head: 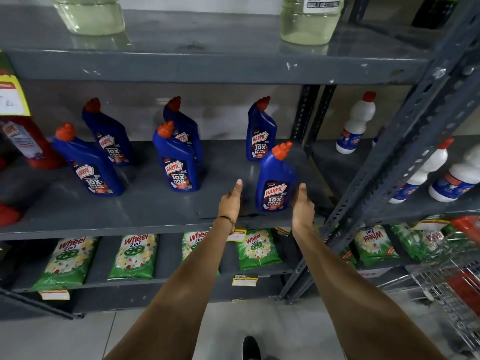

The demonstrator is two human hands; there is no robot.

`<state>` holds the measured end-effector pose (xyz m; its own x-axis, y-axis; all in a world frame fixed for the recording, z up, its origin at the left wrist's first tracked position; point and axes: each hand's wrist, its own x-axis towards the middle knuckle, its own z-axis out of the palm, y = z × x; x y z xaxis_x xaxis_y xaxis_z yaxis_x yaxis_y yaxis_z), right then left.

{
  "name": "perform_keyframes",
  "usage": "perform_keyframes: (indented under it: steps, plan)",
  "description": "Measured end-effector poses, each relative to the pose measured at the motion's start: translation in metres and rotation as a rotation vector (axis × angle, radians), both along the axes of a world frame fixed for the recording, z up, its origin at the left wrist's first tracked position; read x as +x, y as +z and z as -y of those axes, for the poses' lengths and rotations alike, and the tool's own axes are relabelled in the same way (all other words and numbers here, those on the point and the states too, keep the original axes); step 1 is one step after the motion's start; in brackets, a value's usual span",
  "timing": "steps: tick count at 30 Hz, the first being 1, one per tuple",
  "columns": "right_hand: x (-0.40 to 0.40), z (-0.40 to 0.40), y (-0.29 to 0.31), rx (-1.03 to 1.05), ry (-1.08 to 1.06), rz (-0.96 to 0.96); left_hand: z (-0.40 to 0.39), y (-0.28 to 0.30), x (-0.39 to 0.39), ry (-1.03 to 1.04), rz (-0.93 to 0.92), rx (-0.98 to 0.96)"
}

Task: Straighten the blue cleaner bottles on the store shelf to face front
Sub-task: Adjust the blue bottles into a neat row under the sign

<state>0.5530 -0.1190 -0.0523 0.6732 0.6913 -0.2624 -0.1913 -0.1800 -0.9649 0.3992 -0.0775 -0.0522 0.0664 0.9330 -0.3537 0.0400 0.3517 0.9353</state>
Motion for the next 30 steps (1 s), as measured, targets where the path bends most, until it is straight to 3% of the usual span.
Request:
perform_keyframes:
  steps: [9, 16, 20, 26, 30]
  plan:
    - [-0.087, 0.018, 0.0, 0.037, -0.321, -0.054, -0.008, -0.003, -0.103, -0.022, 0.026, 0.0]
    - [-0.16, 0.01, -0.002, 0.049, -0.332, -0.134, -0.019, 0.002, -0.17, 0.01, 0.038, 0.012]
    - [-0.192, -0.02, 0.008, 0.027, -0.124, -0.095, -0.035, 0.006, -0.195, 0.035, 0.075, 0.01]
    - [-0.212, -0.061, 0.024, 0.031, 0.327, -0.258, -0.052, 0.018, -0.205, 0.063, 0.18, -0.049]
    - [-0.216, -0.083, 0.03, 0.026, 0.467, -0.253, -0.065, 0.029, -0.197, 0.048, 0.231, -0.031]
